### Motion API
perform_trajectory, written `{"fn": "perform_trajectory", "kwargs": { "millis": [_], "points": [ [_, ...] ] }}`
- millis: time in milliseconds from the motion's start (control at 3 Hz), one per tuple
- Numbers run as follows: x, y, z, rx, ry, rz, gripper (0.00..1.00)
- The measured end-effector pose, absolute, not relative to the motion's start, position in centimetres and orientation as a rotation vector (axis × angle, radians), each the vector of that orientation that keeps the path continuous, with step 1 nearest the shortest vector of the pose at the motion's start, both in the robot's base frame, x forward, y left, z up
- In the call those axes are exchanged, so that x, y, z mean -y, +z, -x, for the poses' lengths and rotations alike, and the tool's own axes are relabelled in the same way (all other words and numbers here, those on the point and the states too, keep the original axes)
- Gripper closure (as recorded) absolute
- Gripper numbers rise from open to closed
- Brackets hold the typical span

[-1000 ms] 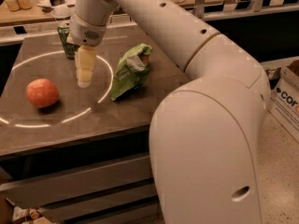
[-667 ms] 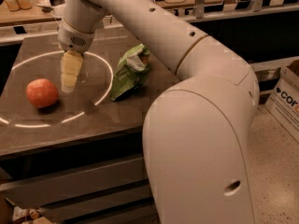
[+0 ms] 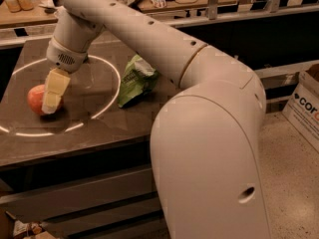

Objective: Move apple near green rice chip bag

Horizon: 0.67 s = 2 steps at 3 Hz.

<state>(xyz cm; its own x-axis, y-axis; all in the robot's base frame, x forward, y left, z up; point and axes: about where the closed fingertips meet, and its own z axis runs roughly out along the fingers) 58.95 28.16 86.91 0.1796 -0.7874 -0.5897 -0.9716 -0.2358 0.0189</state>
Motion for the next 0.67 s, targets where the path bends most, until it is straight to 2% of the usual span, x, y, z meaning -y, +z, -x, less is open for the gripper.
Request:
{"fn": "perform_trajectory", "kwargs": {
  "millis": [333,667],
  "points": [
    [-29.53,85.90,-57.43,-1.679,0.767,2.100,0.12],
    [-30.25,85.00,-56.54,-1.684,0.820,2.114,0.36]
  ]
}}
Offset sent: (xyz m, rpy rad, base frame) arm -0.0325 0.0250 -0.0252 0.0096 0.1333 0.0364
